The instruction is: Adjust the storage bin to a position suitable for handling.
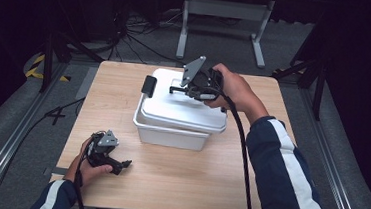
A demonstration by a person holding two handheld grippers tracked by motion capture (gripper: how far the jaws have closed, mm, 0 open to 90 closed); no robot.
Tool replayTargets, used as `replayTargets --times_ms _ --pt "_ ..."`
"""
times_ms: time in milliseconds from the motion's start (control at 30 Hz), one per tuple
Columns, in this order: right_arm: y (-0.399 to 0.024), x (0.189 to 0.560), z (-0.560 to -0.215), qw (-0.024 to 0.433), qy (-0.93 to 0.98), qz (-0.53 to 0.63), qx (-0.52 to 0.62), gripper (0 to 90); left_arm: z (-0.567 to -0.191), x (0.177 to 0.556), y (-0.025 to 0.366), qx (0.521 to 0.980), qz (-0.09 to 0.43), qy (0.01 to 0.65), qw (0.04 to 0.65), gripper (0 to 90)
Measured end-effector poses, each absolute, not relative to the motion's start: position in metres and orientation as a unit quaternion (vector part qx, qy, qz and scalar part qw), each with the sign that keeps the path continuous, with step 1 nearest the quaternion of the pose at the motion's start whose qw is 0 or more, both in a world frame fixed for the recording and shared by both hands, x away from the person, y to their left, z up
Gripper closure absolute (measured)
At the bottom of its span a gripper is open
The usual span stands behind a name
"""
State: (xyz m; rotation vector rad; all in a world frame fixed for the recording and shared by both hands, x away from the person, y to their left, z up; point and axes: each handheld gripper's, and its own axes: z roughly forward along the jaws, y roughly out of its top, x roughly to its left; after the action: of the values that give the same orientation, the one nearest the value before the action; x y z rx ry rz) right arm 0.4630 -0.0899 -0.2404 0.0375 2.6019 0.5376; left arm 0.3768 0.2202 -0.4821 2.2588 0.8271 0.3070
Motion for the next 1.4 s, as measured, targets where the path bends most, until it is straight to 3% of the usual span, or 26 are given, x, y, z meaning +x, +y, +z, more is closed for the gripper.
replayTargets --times_ms 733,1400 --pt "-0.147 0.453 -0.225 0.261 0.945 0.196 0.035 84.8 -0.482 0.377 0.220 0.872 0.117 0.321 0.351 0.2" --pt "-0.232 0.449 -0.224 0.277 0.933 0.204 0.101 84.8 -0.482 0.377 0.220 0.872 0.117 0.321 0.351 0.2"
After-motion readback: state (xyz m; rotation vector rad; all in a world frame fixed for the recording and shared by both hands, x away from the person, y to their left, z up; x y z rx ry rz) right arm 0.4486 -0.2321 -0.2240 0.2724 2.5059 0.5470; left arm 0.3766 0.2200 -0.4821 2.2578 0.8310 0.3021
